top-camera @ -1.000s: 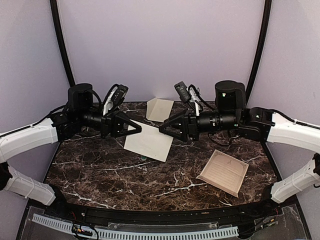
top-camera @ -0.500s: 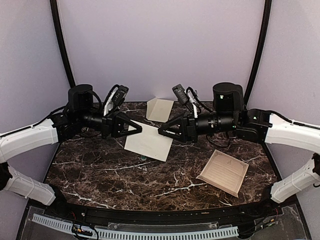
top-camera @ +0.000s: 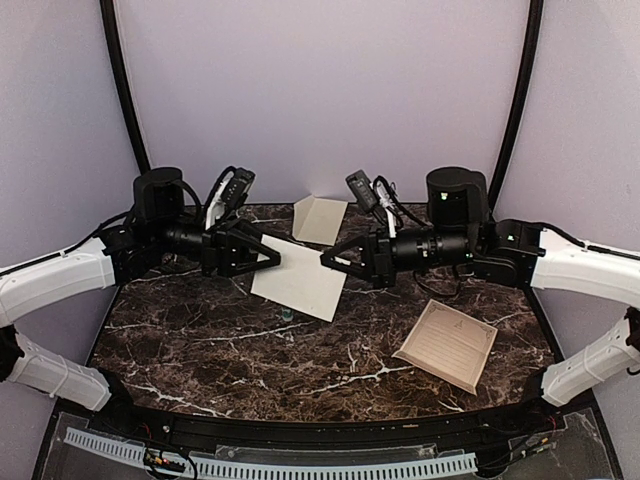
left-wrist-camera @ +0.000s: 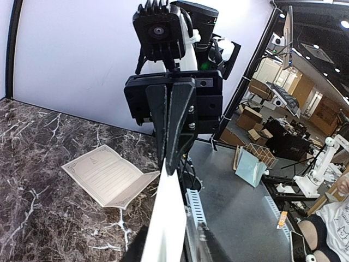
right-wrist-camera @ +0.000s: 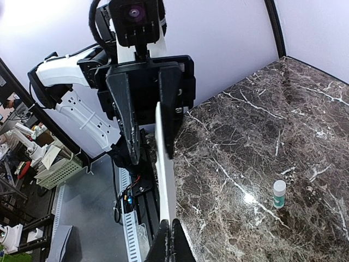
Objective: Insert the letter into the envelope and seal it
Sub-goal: Fold the letter.
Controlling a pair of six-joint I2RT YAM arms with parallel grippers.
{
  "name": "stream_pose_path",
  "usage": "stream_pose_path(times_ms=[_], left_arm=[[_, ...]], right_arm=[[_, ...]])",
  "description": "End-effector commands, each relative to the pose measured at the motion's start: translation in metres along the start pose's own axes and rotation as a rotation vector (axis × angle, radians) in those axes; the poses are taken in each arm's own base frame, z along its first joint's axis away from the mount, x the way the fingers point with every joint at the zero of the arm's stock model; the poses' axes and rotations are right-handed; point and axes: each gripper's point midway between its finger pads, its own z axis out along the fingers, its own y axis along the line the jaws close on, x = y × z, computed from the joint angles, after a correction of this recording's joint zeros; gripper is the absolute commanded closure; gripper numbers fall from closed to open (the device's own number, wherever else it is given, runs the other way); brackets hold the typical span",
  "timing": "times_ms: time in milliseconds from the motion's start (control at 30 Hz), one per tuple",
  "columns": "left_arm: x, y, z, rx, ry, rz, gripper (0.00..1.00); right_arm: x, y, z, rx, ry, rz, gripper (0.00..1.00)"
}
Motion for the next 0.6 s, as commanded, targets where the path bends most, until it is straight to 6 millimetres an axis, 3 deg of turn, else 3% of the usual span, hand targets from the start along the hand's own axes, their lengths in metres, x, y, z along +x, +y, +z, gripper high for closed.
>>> stream_pose_path(times_ms=[0,67,233,400,567], left_arm=[[-0.007,-0.009,-0.006,0.009,-0.023,0.031,0.61],[-0.008,-0.009,-0.007,0.004,-0.027,0.034,0.58],[-0.011,-0.009,-0.01,0.0,-0.042,0.038,0.7],[-0.012,-0.009,-0.011,0.006,-0.048,0.031,0.69],[-0.01,-0.01,-0.01,0.026,-0.042,0.023,0.86]], right_arm=[[-0.007,0.008,-0.007,-0.011,-0.029,-0.023,1.0],[-0.006,0.009,-0.007,-0.015,-0.022,-0.024,1.0],[-0.004,0.01,-0.007,-0.02,-0.005,-0.025,1.0],[0.002,0.009,-0.002,-0.029,0.031,-0.019,1.0],[0.001,0.01,-0.003,-0.03,0.029,-0.02,1.0]])
